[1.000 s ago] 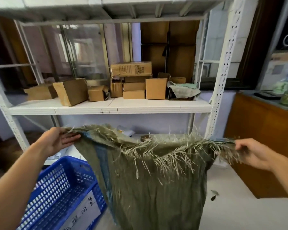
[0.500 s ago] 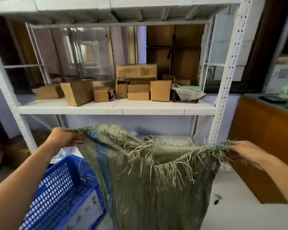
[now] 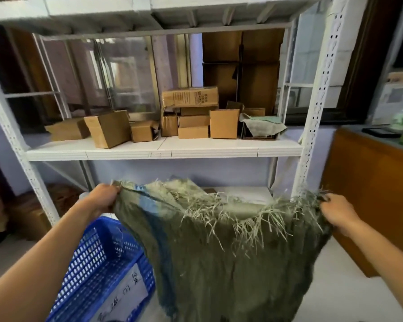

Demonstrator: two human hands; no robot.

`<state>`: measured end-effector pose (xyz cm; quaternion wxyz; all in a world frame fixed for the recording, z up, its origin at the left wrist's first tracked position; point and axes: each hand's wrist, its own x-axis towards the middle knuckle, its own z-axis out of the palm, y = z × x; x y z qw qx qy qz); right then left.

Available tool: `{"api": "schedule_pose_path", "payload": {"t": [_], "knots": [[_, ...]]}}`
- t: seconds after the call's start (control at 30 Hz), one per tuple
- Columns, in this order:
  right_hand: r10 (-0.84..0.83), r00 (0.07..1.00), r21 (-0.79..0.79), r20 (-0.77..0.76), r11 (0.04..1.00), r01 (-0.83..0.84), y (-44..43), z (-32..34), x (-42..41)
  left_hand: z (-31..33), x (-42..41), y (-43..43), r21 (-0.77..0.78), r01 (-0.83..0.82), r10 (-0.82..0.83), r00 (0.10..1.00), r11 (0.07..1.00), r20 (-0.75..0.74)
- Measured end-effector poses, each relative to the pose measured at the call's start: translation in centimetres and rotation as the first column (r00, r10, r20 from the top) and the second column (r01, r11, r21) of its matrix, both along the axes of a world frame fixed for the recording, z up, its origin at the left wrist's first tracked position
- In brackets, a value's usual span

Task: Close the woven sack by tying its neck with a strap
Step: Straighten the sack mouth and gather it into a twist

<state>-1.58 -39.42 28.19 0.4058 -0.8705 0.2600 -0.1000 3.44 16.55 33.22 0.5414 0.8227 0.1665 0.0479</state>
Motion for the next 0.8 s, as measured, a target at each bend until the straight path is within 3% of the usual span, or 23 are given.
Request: {"api": "schedule_pose_path", "payload": {"t": [0.1, 0.2, 0.27, 0.4, 0.47, 0.53, 0.67, 0.73, 0.8], "knots": [[0.011, 0.996, 0.121, -0.086, 0.993, 0.0, 0.4, -1.5, 0.4, -0.8, -1.1, -2.8, 0.261, -0.051, 0.074, 0.994, 0.964, -0.08], [0.017, 0.992, 0.207, -0.127, 0.978, 0.009, 0.9, -2.8, 0.4, -2.9, -0.5, -2.3, 0.527, 0.029, 0.07, 0.984, 0.849, -0.166], [0.018, 0.989, 0.273, -0.145, 0.962, 0.023, 0.3, -3.5, 0.8, -4.3, 0.0, -1.5, 0.583, 0.076, 0.094, 0.962, 0.809, -0.256], [0.056, 0.991, 0.432, -0.123, 0.902, 0.003, 1.9, -0.8, -1.1, -4.1, -1.2, -2.1, 0.431, 0.172, 0.001, 0.929, 0.886, -0.371], [0.049, 0.996, 0.511, -0.079, 0.86, -0.002, 1.7, -0.6, -0.8, -3.5, -1.6, -2.4, 0.154, 0.188, -0.11, 0.904, 0.97, -0.413], [0.05, 0.998, 0.59, -0.034, 0.807, -0.02, 1.7, -0.3, -0.7, -2.6, -2.2, -2.4, -0.033, 0.23, -0.221, 0.874, 0.973, -0.432], [-0.11, 0.989, 0.725, 0.1, 0.688, 0.003, 2.1, 0.3, -0.7, -1.6, -2.5, -1.5, -0.189, 0.339, -0.385, 0.861, 0.922, -0.333], [-0.12, 0.978, 0.705, 0.169, 0.709, -0.035, 2.1, 0.6, -0.7, -1.3, -2.8, -0.9, -0.257, 0.375, -0.442, 0.849, 0.891, -0.289], [-0.031, 0.987, 0.593, 0.16, 0.802, -0.071, 1.8, 0.3, -0.7, -1.2, -3.0, -0.6, -0.25, 0.375, -0.43, 0.874, 0.893, -0.225]]}}
